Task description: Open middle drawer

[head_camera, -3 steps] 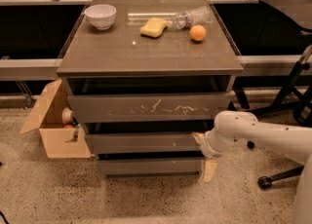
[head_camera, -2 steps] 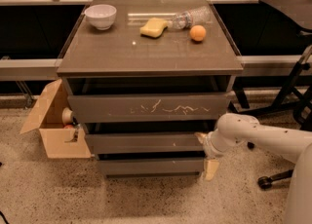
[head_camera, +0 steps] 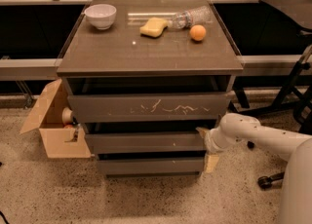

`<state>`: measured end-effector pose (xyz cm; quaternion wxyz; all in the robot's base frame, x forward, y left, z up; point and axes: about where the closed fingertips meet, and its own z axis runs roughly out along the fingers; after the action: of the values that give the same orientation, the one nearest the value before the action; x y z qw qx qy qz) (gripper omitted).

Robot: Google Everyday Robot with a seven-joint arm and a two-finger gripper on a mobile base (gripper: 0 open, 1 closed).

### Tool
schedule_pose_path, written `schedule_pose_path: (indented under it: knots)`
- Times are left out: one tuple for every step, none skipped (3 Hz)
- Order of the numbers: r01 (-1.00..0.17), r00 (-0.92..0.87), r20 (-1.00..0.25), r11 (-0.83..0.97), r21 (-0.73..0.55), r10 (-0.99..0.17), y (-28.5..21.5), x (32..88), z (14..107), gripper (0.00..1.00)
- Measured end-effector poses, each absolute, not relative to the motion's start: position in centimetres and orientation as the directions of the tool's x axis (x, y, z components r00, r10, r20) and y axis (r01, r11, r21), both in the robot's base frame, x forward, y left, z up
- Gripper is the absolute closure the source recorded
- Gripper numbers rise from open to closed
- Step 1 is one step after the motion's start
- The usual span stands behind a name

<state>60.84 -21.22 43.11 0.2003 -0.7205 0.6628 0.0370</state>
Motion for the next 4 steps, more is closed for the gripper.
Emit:
schedule_pose_path:
  knots:
    - [-0.962,0.144,-0.324,-0.055,-0.268,-0.935,-21.1,62.9,42.7,0.00]
    - [-0.959,0.168,-0.340,-0.074,-0.272,-0.925,-20.6,65.1,41.9,0.02]
    - [-0.962,0.179,-0.351,-0.089,-0.257,-0.919,-19.8,65.0,41.6,0.24]
    - [-0.973,0.164,-0.377,-0.086,-0.216,-0.912,-19.0,62.7,41.4,0.47]
